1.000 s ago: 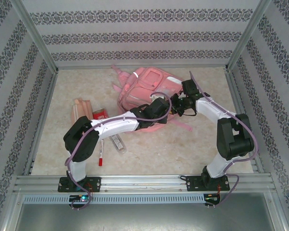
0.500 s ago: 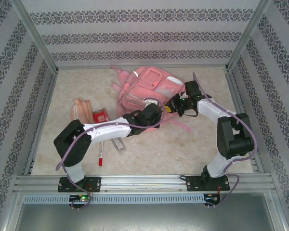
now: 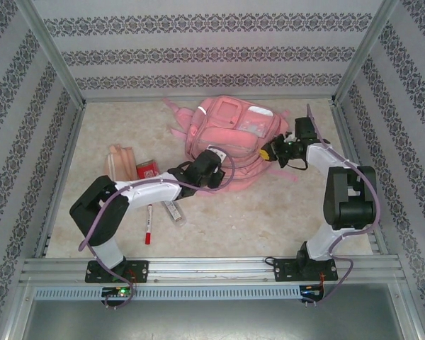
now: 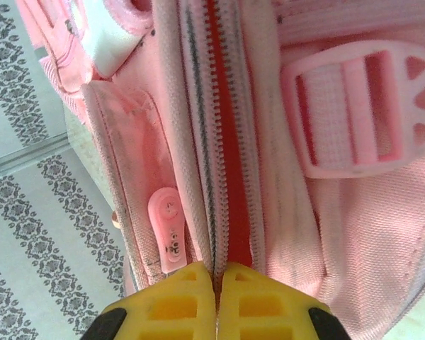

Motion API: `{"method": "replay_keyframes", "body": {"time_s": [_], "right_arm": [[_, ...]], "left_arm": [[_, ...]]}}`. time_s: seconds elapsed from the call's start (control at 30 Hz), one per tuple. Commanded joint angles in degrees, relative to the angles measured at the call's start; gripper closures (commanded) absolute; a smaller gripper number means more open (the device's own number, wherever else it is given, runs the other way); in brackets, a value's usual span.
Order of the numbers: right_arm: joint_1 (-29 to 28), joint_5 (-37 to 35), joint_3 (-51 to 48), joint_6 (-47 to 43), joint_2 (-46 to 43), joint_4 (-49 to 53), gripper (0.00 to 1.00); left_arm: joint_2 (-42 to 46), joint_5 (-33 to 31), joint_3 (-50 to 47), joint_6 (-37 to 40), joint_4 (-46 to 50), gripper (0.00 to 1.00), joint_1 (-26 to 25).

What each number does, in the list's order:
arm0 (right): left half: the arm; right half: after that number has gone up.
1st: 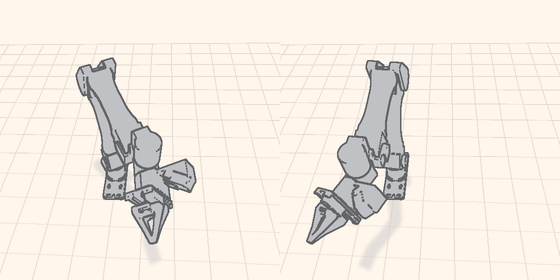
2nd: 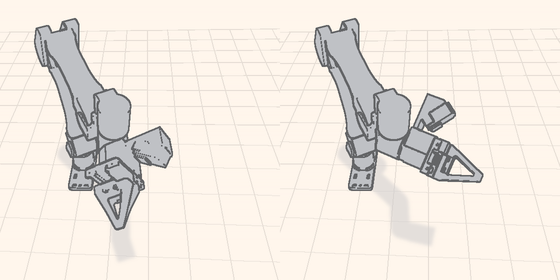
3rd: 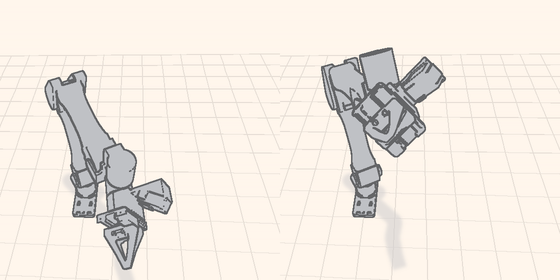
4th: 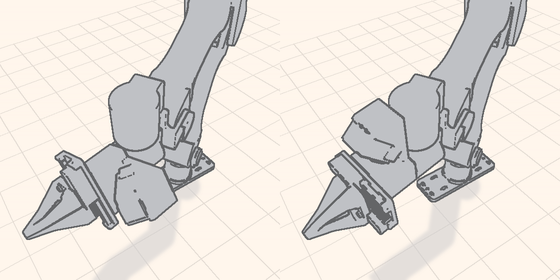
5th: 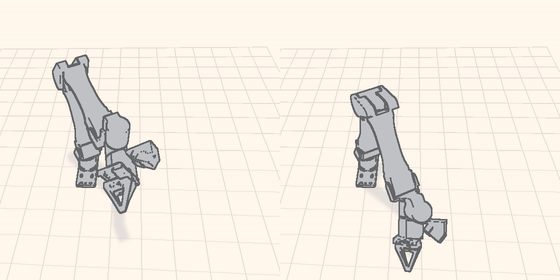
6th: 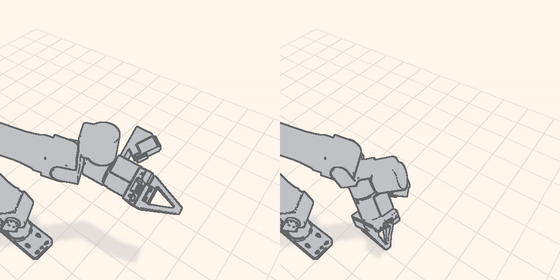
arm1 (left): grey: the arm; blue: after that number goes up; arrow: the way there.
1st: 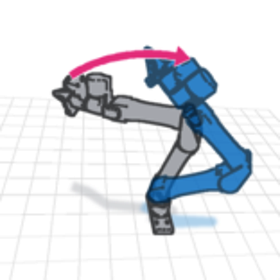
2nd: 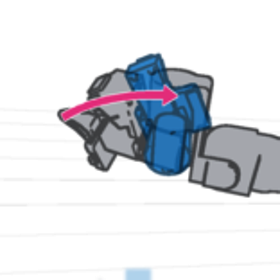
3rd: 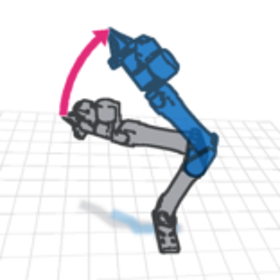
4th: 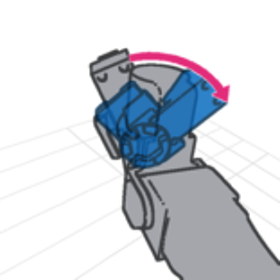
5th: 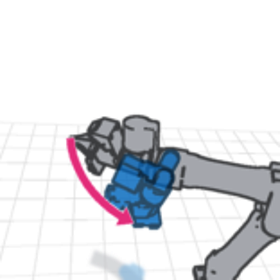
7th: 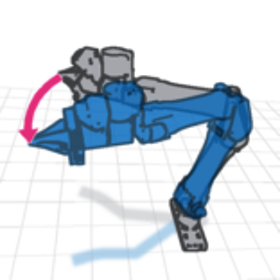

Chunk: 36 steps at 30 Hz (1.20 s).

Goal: Pack the student bag

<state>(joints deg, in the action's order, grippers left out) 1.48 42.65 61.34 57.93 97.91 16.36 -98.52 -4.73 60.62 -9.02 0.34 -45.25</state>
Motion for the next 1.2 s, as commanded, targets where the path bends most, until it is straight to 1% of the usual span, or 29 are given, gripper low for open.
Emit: {"method": "replay_keyframes", "body": {"time_s": [0.0,0.07,0.1,0.17,0.23,0.37,0.43,0.5,0.6,0.73,0.8,0.83,0.93,1.0,1.07,1.1,1.17], "right_arm": [[1.95,-2.11,1.45,-8.55,-1.70,6.27,0.80],[1.86,-4.82,-1.82,-8.40,-6.03,6.08,0.68],[1.84,-5.34,-3.58,-7.21,-7.79,6.01,0.66],[1.56,-4.90,-7.11,-4.04,-11.00,5.94,0.64],[-0.06,-4.32,-10.18,-0.65,-13.77,5.40,0.62],[-5.89,-7.28,-13.44,5.92,-18.03,4.46,0.60],[-7.65,-8.90,-14.82,9.20,-19.06,2.27,0.59],[-8.12,-10.05,-15.13,10.52,-18.87,1.53,0.59],[-8.15,-10.40,-14.14,10.56,-17.13,1.19,0.62],[-8.20,-11.00,-12.59,9.42,-14.51,1.26,0.70],[-8.27,-11.01,-12.26,9.13,-13.11,1.27,0.72],[-8.20,-11.01,-12.21,8.92,-12.56,1.30,0.75],[-8.06,-11.34,-12.39,7.93,-12.16,1.47,0.91],[-7.91,-11.96,-12.47,7.10,-12.88,1.89,0.97],[-7.25,-12.02,-12.43,6.28,-13.50,2.60,1.00],[-6.82,-11.93,-12.47,5.87,-13.78,2.93,1.00],[-5.36,-11.47,-12.65,4.80,-14.14,3.73,1.00]], "left_arm": [[-1.08,10.82,3.64,11.62,-1.45,1.00,0.26],[-2.38,14.01,5.92,10.80,-1.08,1.00,0.10],[-2.91,15.36,6.61,10.21,-1.39,1.00,-0.07],[-3.95,17.15,7.88,8.62,-2.91,1.00,-0.77],[-4.75,18.19,8.93,6.63,-4.53,1.00,-1.36],[-6.61,19.90,11.12,4.17,-6.89,1.00,-2.33],[-7.30,20.08,11.92,3.64,-7.58,1.00,-2.88],[-7.95,20.07,12.07,3.01,-8.90,1.00,-3.39],[-8.94,19.88,12.12,3.27,-10.44,1.00,-4.28],[-9.55,19.12,11.84,3.68,-11.22,1.00,-5.02],[-9.31,18.53,11.01,3.70,-12.31,1.00,-5.02],[-9.02,18.21,10.53,3.90,-12.74,1.00,-5.02],[-8.25,16.29,9.32,5.36,-12.60,1.00,-5.02],[-7.74,14.38,8.46,7.13,-11.67,1.00,-5.02],[-7.22,11.47,7.79,9.09,-9.68,1.00,-4.86],[-7.00,10.32,7.55,9.63,-8.76,1.00,-4.64],[-6.54,9.91,6.82,9.58,-7.48,1.00,-3.31]]}}
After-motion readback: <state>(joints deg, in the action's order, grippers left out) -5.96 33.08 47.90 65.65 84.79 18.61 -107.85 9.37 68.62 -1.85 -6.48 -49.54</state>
